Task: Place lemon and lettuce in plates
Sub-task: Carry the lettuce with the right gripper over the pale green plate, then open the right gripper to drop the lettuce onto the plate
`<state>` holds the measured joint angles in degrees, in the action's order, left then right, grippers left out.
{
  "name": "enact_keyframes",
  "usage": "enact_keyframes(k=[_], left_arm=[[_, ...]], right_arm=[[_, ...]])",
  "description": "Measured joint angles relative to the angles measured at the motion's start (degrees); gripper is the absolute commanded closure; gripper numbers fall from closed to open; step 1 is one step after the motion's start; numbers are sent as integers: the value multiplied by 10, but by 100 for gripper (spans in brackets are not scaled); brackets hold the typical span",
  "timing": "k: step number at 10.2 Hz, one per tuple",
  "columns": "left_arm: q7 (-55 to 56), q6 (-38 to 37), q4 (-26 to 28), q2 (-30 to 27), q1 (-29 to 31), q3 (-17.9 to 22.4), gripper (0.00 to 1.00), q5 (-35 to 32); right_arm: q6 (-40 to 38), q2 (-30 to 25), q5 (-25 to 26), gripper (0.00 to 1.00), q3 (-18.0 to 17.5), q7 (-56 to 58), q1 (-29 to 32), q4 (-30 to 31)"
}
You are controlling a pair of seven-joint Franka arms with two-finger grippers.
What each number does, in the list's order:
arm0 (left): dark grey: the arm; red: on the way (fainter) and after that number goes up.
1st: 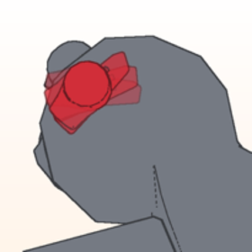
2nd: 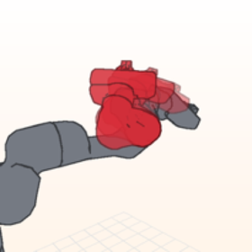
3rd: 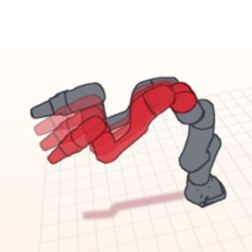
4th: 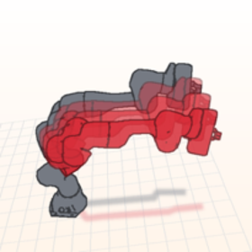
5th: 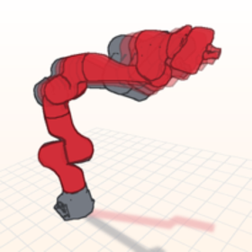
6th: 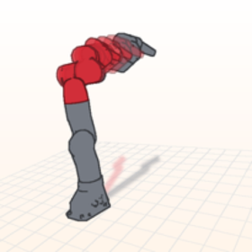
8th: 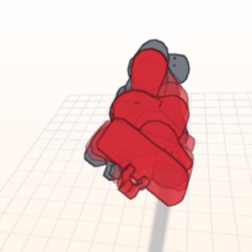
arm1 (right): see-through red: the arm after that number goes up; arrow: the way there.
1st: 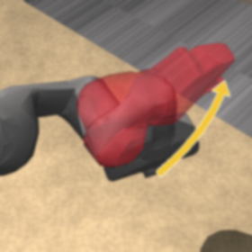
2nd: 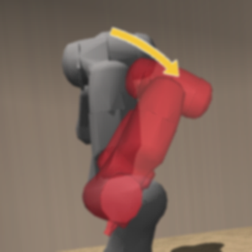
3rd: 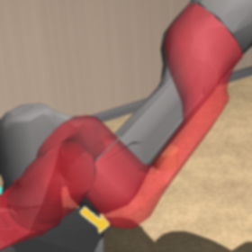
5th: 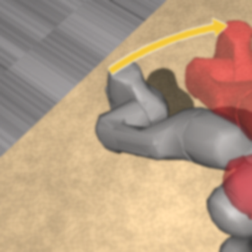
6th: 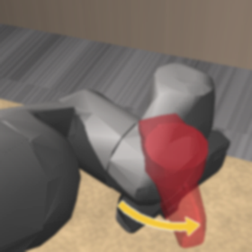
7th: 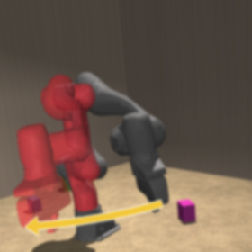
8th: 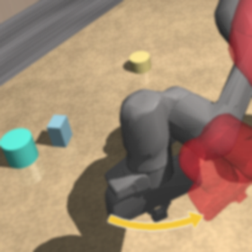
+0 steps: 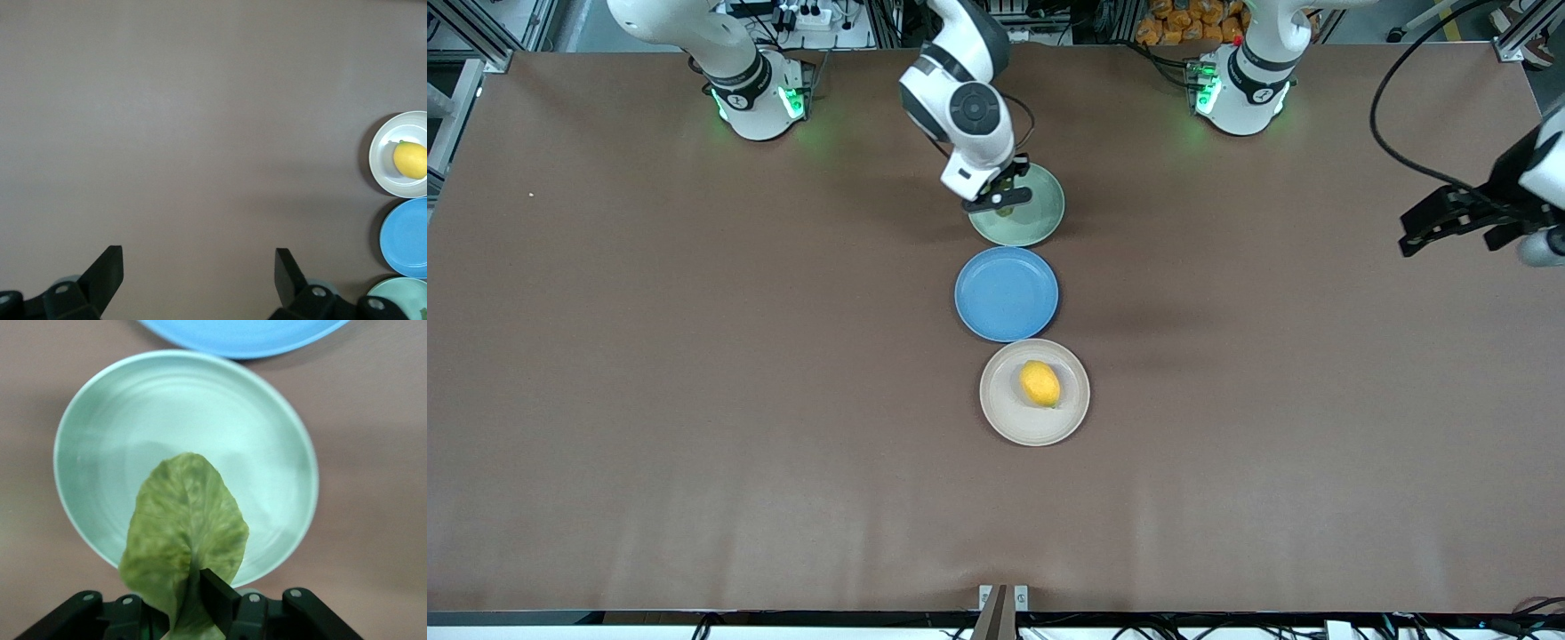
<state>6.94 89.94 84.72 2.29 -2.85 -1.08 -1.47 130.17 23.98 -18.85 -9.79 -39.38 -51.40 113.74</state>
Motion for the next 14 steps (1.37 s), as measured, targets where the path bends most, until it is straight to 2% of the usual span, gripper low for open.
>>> enact_keyframes(k=[1,2,3,7,9,11,14], left_arm=[[-3,-6,0,0,4,0,0,1],[-3,-21,0,-1,4,0,0,2],[-4,-32,0,-3,4,-3,0,4],[-6,-37,10,-3,-2,-24,0,5],[-7,-43,14,2,-3,-36,0,5],[-2,-45,14,8,-4,-45,0,5],[-1,-29,13,6,-1,-48,0,5]], right_arm=[[0,11,0,70,-3,-6,0,-13],[0,18,0,32,-3,-7,0,-25],[0,21,0,0,-3,-8,0,-32],[-11,20,0,0,2,-8,6,-50],[-69,16,0,0,5,-8,22,-84],[-143,12,0,0,8,-8,59,-129],[-175,-4,16,0,10,-4,152,-153]])
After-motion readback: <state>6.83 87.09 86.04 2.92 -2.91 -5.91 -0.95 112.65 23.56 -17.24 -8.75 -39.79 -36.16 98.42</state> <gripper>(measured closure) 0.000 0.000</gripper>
